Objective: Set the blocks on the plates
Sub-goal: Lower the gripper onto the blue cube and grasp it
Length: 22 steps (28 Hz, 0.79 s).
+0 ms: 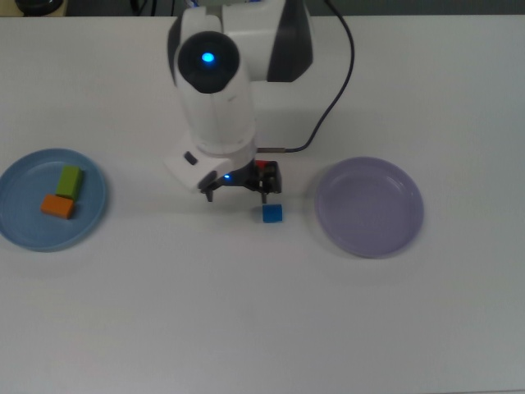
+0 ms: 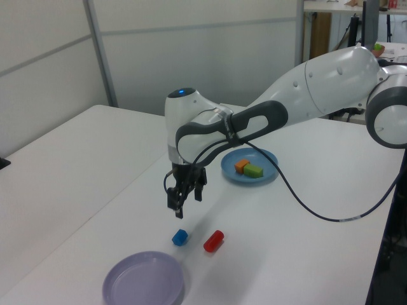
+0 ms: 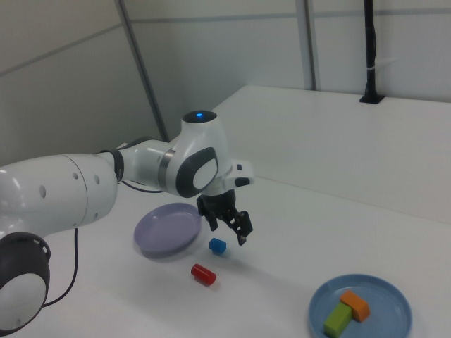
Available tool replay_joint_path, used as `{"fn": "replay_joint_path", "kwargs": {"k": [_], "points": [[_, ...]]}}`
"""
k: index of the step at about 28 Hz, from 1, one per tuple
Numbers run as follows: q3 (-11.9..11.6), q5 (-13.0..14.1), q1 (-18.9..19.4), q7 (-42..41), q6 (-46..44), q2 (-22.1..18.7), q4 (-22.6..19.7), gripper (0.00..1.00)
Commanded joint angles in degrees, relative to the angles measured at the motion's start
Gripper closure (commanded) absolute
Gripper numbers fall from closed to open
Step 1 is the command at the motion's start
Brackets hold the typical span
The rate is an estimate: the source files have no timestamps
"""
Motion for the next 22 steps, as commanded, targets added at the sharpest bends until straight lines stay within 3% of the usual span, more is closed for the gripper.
{"fn": "replay_joint_path", "kwargs": {"k": [1,12,17,18,22], "points": [[-0.4,-2.4,2.2,-2.6,1.3,1.4,-0.8,0.00],[-0.4,-3.7,4.5,-2.0,5.8,4.2,-0.9,0.01],[-0.4,-3.5,4.5,-1.7,6.9,4.7,-0.9,0.38],[-0.4,-3.5,4.5,-1.3,7.4,5.2,-0.9,0.51],[-0.4,-3.7,4.6,-0.3,8.0,5.3,-0.9,0.64]]}}
